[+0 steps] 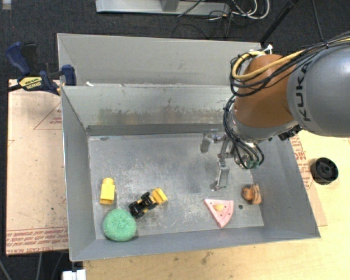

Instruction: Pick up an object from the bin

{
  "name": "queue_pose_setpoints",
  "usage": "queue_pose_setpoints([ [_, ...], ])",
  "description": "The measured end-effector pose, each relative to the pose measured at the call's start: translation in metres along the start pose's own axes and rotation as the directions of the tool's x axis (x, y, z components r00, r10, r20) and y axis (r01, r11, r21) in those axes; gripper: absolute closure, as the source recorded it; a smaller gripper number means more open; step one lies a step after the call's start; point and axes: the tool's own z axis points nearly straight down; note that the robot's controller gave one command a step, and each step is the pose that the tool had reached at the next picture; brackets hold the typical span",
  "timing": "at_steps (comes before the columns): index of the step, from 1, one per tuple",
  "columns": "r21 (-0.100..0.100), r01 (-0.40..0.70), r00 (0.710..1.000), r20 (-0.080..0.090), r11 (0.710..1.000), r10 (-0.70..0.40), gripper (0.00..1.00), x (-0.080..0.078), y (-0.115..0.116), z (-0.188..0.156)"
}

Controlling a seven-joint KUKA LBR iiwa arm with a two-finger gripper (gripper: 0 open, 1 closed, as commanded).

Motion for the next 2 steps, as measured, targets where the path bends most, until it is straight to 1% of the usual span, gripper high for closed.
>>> queue_pose_setpoints([
  [2,0.000,0.001,1.000,0.000,1.000,-0.001,0.00,0.0003,0.0003,-0.0007],
])
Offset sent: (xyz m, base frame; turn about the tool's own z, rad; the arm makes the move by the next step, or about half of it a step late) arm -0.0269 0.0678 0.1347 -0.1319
